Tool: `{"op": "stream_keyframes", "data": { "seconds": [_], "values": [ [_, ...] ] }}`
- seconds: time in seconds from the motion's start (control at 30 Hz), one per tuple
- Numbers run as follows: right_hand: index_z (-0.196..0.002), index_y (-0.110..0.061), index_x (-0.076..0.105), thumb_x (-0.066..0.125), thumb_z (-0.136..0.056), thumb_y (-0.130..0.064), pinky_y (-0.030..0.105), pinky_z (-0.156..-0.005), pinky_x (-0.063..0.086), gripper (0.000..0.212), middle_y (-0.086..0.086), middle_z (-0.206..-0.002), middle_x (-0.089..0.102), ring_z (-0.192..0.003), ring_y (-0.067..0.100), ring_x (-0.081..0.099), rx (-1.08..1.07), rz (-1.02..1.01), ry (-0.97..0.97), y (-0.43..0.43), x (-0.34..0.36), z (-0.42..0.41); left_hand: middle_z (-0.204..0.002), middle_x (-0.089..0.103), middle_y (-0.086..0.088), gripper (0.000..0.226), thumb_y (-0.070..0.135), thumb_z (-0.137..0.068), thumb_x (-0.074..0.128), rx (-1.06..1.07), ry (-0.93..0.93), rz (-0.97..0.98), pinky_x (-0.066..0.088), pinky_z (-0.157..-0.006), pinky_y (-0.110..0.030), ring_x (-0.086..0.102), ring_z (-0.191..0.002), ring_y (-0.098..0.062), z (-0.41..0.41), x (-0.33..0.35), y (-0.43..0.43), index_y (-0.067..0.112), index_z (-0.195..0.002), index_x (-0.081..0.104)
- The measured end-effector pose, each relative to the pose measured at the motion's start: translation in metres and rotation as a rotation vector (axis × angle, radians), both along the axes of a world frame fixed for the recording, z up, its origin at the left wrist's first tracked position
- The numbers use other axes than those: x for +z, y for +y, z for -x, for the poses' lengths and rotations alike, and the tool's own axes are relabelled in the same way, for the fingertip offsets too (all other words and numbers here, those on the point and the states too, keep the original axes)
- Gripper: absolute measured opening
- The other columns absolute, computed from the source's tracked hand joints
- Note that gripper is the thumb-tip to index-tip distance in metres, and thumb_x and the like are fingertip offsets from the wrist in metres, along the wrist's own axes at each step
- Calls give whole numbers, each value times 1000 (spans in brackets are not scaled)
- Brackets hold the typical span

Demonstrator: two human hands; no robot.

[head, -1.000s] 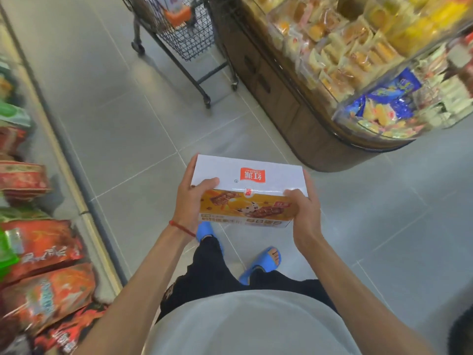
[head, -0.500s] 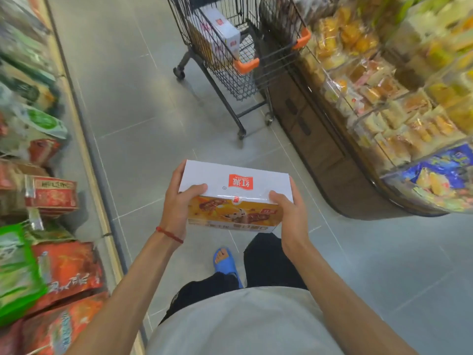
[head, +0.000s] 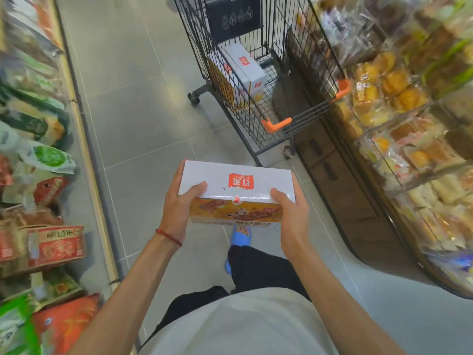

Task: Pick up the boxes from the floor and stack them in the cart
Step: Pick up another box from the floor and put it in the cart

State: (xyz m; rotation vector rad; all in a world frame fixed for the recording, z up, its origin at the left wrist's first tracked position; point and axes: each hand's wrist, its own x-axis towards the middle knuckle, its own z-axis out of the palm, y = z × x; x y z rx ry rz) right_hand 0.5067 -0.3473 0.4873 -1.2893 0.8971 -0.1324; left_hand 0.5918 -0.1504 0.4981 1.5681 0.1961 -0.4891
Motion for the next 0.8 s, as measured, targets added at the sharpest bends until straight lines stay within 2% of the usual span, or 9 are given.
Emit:
{"op": "stream_keyframes", "data": {
  "seconds": [0.1,0.2,0.33,0.43,0.53,0.6,0.7,0.8],
  "values": [
    [-141,-30,57,62,-101,-16,35,-89,62,43,-5,-121,74,-107,17,73,-5,14,-34,-12,10,-58,-125,69,3,53,38,-86,64,-18,-41,-35,60,-88,-37,69,-111,-21,-63,11,-13,30,-138,53],
    [-143,-20,57,60,-102,-12,35,-87,63,42,1,-122,74,-106,17,74,-29,36,-64,-24,19,-116,-128,67,4,60,40,-85,66,-31,-84,-39,58,-91,-35,67,-114,-17,-127,20,-27,29,-142,50],
    [-138,-15,59,56,-103,-13,20,-72,59,35,-2,-113,74,-99,10,74,-133,64,-89,-29,30,-190,-131,64,6,66,31,-83,67,-60,-146,-15,53,-84,-16,64,-112,-6,-212,36,-46,27,-146,48],
    [-142,-17,56,59,-102,-16,19,-72,59,40,0,-119,72,-101,10,74,-229,81,-98,-26,31,-244,-131,64,3,69,21,-79,68,-118,-178,16,53,-87,-19,63,-111,-6,-282,41,-57,23,-146,49],
    [-144,-25,54,64,-100,-24,26,-87,61,45,-4,-128,69,-113,14,70,-327,110,-91,-21,31,-291,-126,65,4,71,18,-76,68,-202,-203,13,52,-82,-18,63,-107,-5,-348,46,-65,20,-145,49],
    [-143,-30,56,67,-96,-31,31,-95,59,49,-6,-129,70,-118,17,68,-404,103,-80,-17,34,-317,-133,63,0,69,16,-79,69,-281,-212,21,52,-82,-15,61,-113,-9,-382,54,-73,19,-145,49],
    [-140,-41,57,71,-85,-47,49,-105,54,57,-3,-134,66,-123,22,66,-500,81,-70,-17,38,-351,-138,58,-1,64,6,-88,68,-372,-255,30,52,-80,-12,59,-115,-6,-426,62,-87,19,-147,46],
    [-144,-30,57,67,-97,-33,50,-103,56,48,-4,-126,73,-115,20,71,-592,48,-81,-27,35,-383,-143,54,2,66,5,-89,68,-465,-290,16,50,-82,-11,55,-120,-6,-470,64,-110,23,-148,44]
  ]
}}
